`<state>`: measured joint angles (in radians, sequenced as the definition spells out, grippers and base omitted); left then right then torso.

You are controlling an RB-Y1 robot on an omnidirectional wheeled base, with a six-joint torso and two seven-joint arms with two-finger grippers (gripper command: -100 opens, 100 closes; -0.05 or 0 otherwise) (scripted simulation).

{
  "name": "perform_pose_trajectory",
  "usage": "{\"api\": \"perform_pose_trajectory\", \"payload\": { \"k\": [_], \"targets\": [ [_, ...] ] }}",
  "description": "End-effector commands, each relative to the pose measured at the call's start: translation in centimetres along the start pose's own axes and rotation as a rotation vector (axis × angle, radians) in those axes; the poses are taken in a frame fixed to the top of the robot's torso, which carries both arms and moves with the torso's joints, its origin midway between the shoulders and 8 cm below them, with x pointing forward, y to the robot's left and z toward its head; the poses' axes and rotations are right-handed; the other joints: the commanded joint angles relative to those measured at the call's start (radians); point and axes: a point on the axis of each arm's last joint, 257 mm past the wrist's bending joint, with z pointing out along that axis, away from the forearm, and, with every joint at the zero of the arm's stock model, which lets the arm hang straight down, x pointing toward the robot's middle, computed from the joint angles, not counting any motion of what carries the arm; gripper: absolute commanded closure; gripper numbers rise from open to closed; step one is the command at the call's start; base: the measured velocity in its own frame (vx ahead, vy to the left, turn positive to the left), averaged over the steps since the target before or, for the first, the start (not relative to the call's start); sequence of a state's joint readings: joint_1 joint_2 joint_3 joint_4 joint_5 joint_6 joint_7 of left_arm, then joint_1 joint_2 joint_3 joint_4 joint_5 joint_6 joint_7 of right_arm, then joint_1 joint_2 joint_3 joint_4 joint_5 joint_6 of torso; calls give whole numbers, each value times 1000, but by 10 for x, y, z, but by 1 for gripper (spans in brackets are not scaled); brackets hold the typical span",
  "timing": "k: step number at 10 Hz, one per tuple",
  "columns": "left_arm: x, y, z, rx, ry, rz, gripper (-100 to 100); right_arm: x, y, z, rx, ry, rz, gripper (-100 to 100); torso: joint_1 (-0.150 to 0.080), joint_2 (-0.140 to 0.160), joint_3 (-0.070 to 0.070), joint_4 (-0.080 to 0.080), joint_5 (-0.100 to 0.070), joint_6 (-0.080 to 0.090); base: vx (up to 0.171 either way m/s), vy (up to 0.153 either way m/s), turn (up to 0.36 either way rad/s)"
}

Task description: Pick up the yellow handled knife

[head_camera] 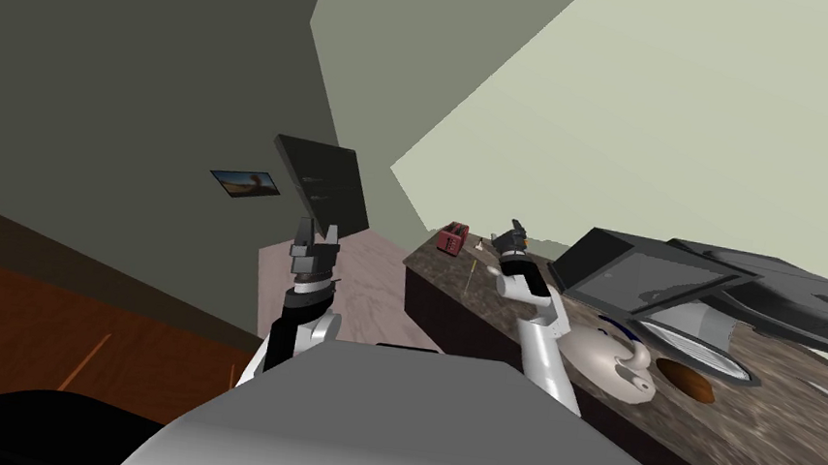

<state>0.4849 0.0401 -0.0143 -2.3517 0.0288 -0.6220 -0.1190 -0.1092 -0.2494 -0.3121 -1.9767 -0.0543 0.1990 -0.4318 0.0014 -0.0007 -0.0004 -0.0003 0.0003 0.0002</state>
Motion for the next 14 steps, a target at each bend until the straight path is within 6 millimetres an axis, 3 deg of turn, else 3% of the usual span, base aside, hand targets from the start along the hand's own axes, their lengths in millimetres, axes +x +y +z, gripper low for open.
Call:
{"api": "perform_pose_trajectory", "payload": {
  "k": [1,2,4,7,14],
  "targets": [
    [0,0,0,0,0,0,0,-4,-6,3,28,-16,9,-100,0,0,0,0,0,0,3,13,-1],
    [0,0,0,0,0,0,0,-15,-7,15,42,-46,63,-100,0,0,0,0,0,0,8,22,-30],
    [0,0,0,0,0,0,0,-18,-14,14,72,-61,63,-100,0,0,0,0,0,0,6,18,-8],
    [0,0,0,0,0,0,0,-45,-25,34,131,-142,171,-100,0,0,0,0,0,0,15,29,-35],
    [0,0,0,0,0,0,0,-79,-61,44,263,-274,304,-100,0,-1,0,0,0,0,15,27,-22]
  ]
}}
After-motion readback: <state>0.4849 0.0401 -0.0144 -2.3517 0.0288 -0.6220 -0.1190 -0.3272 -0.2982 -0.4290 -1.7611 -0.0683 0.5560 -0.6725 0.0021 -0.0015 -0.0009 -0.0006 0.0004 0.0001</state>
